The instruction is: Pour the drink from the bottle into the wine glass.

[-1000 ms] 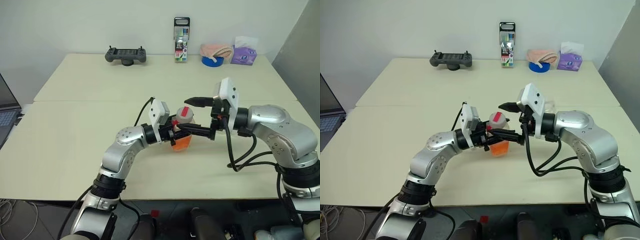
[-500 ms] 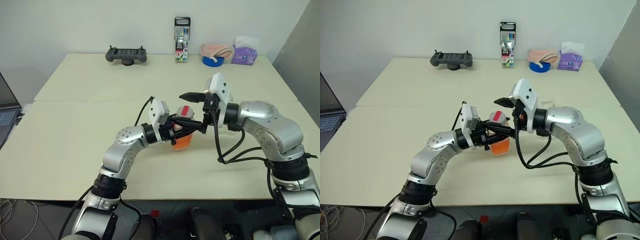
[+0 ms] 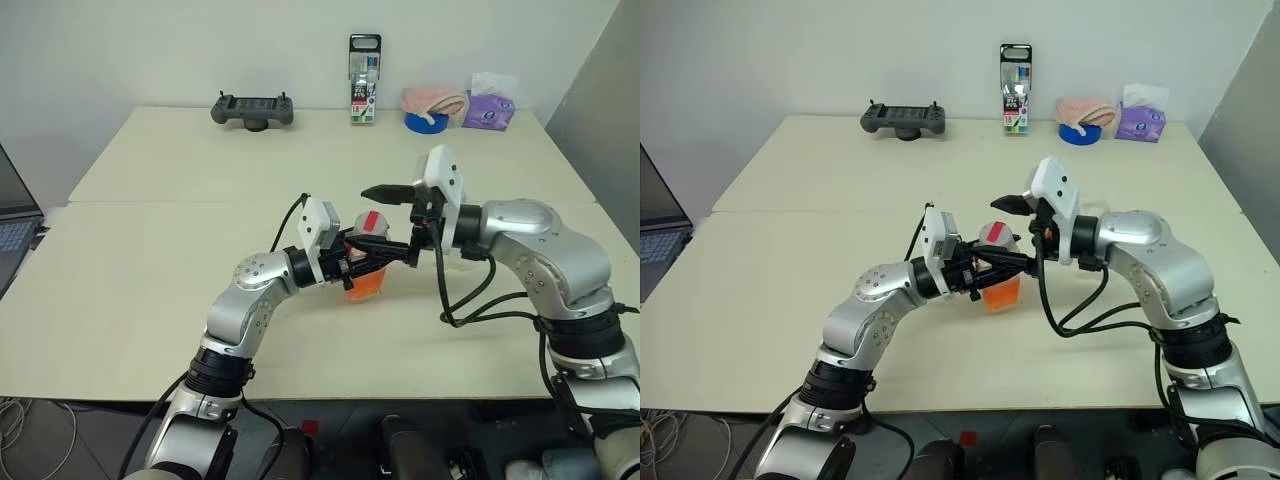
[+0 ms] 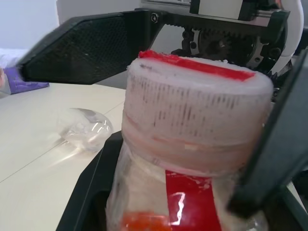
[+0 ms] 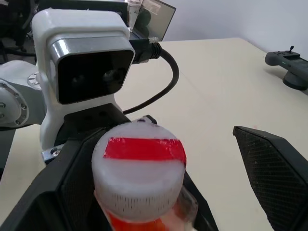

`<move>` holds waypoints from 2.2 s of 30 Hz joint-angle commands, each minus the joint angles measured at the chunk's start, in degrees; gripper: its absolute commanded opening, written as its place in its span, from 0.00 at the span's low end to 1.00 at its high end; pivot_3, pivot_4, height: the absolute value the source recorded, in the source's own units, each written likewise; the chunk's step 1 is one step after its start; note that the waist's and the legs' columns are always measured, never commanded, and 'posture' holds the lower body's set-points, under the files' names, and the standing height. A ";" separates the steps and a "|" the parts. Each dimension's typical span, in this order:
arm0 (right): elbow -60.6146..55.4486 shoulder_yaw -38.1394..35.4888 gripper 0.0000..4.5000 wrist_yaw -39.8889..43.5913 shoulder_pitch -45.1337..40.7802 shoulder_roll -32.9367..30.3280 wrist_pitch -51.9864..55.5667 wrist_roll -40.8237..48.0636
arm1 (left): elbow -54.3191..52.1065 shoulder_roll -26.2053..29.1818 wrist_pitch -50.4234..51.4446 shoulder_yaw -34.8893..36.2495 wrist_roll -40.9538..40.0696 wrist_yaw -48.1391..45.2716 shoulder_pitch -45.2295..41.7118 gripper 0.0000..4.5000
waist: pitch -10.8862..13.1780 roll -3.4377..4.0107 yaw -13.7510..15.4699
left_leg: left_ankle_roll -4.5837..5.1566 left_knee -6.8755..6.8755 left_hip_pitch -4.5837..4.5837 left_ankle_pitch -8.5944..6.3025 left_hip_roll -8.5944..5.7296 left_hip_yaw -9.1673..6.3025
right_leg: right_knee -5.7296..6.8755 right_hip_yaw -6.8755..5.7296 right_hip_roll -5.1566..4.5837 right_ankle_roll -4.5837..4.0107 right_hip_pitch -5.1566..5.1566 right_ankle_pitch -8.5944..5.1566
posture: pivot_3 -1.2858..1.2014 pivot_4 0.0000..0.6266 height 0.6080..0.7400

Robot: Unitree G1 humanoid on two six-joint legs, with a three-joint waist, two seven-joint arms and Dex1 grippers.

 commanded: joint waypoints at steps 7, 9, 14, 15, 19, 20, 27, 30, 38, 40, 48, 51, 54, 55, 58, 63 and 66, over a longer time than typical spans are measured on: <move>-3.33 -5.00 1.00 3.70 3.10 -4.23 0.75 4.56 | -1.90 -0.02 -1.49 0.65 -0.71 -0.78 -1.30 0.47 | 0.00 0.00 0.01 | 0.00 0.01 0.00 0.00 0.00 0.00 | 0.01 0.00 0.01 0.05 0.00 -0.03 | 0.52 0.24 1.00; -6.08 -5.46 1.00 5.20 4.24 -5.01 2.18 7.41 | -1.82 0.02 -1.53 0.66 -0.64 -0.90 -1.33 0.47 | 0.00 0.00 0.01 | 0.00 0.01 -0.01 0.00 0.00 0.00 | 0.00 0.00 0.00 0.06 0.00 -0.03 | 0.52 0.24 1.00; -10.27 -6.49 1.00 -1.04 5.69 -2.69 4.79 8.86 | -1.89 0.17 -1.65 0.77 -0.52 -0.74 -1.22 0.47 | 0.00 0.00 -0.14 | 0.00 0.00 0.02 0.00 0.03 0.00 | 0.02 0.00 0.02 0.07 0.00 -0.04 | 0.52 0.24 1.00; -10.97 -6.36 1.00 -3.20 6.03 -2.24 4.90 7.86 | -1.91 0.19 -1.65 0.80 -0.50 -0.71 -1.20 0.47 | 0.00 0.00 -0.11 | 0.00 0.00 0.02 0.00 0.03 -0.02 | 0.03 -0.02 0.02 0.10 0.00 -0.06 | 0.52 0.24 1.00; -13.93 -6.83 1.00 -9.95 6.70 0.08 7.76 8.62 | -1.87 0.22 -1.74 0.77 -0.49 -0.70 -1.06 0.47 | 0.00 0.00 -0.05 | -0.01 0.04 0.01 0.00 0.00 0.01 | 0.05 0.03 0.02 0.11 0.01 -0.06 | 0.52 0.24 1.00; -14.69 -6.66 1.00 -11.44 6.78 0.50 8.41 8.57 | -1.74 0.16 -1.81 0.69 -0.48 -0.75 -1.09 0.47 | 0.00 0.00 -0.06 | -0.01 0.04 0.01 0.00 0.00 0.03 | 0.04 0.05 0.02 0.11 0.01 -0.06 | 0.52 0.24 1.00; -17.31 -7.25 0.87 -17.81 7.80 3.17 11.42 9.90 | -0.87 -0.62 -2.18 0.26 -0.33 -1.03 -1.74 0.47 | 0.00 0.00 -0.02 | 0.00 0.00 0.00 0.00 0.01 -0.01 | 0.02 0.01 0.01 0.09 0.00 -0.05 | 0.52 0.24 1.00; -17.43 -7.78 0.64 -18.61 7.92 3.57 11.81 10.55 | -0.58 -0.79 -2.24 0.26 -0.27 -1.09 -2.01 0.47 | 0.00 0.00 -0.02 | 0.00 0.01 0.00 0.00 0.00 0.00 | 0.02 0.02 0.01 0.10 0.00 -0.06 | 0.52 0.24 1.00; -13.48 -7.72 0.41 -11.31 6.69 0.91 8.12 11.67 | -0.65 -0.62 -2.19 0.27 -0.26 -1.20 -1.98 0.47 | 0.00 0.00 -0.04 | 0.00 0.02 0.01 0.00 0.01 0.01 | 0.02 0.02 0.02 0.11 0.00 -0.06 | 0.52 0.24 1.00; -12.01 -6.26 0.41 5.16 7.15 -4.71 6.48 15.89 | -0.65 -0.68 -1.89 0.05 -0.36 -1.32 -2.11 0.47 | 0.00 0.00 -0.01 | 0.00 0.02 0.00 0.00 -0.01 0.02 | 0.00 0.02 0.02 0.11 0.01 -0.06 | 0.52 0.24 1.00; 8.78 3.18 0.41 33.02 -2.96 -8.38 -3.47 9.81 | -1.31 -0.79 -1.66 -0.88 -0.65 -1.20 -2.02 0.47 | 0.02 0.01 -0.72 | 0.03 0.00 0.19 0.00 0.08 0.15 | 0.02 0.05 0.07 0.10 0.10 -0.06 | 0.52 0.24 1.00; 17.74 5.94 0.41 37.51 -6.67 -7.31 -10.54 3.44 | -2.18 -0.56 -1.49 -0.89 -0.73 -0.89 -1.55 0.47 | 0.02 0.02 -0.72 | 0.04 0.00 0.20 0.01 0.13 -0.02 | 0.13 -0.03 0.19 0.09 0.10 -0.05 | 0.52 0.24 1.00; 21.79 5.62 0.41 35.89 -10.89 -5.62 -11.00 1.29 | -2.50 -0.15 -1.41 -0.68 -0.72 -0.39 -1.26 0.47 | 0.03 0.03 -0.69 | 0.03 0.03 0.15 0.02 0.09 0.01 | 0.09 0.01 0.12 0.09 0.08 -0.05 | 0.52 0.24 1.00; 22.19 5.23 0.41 35.76 -11.52 -5.34 -10.67 1.43 | -2.66 -0.04 -1.39 -0.67 -0.77 -0.29 -1.15 0.47 | 0.03 0.03 -0.61 | 0.03 0.02 0.10 0.02 0.06 0.02 | 0.09 0.01 0.08 0.08 0.04 -0.04 | 0.52 0.24 1.00; 22.65 4.58 0.63 36.56 -11.81 -5.23 -10.76 1.14 | -2.77 0.07 -1.37 -0.65 -0.84 -0.12 -1.11 0.47 | 0.03 0.03 -0.09 | 0.01 0.02 0.05 0.02 0.00 -0.01 | 0.04 0.00 -0.03 -0.16 0.02 0.10 | 0.52 0.24 1.00; 22.11 2.36 0.85 33.89 -11.18 -4.36 -12.20 0.64 | -2.14 -0.03 -1.53 -0.43 -0.69 -0.18 -1.44 0.47 | 0.03 0.03 0.10 | -0.01 0.00 -0.01 0.01 -0.03 -0.01 | -0.04 -0.02 -0.07 -0.17 0.01 0.11 | 0.52 0.24 1.00; 20.03 1.31 0.85 33.17 -9.97 -4.75 -10.67 1.60 | -1.82 -0.27 -1.63 -0.32 -0.53 -0.23 -1.66 0.47 | 0.03 0.03 0.10 | -0.01 0.01 -0.01 0.01 -0.03 -0.01 | -0.04 -0.02 -0.07 -0.17 0.02 0.11 | 0.52 0.24 1.00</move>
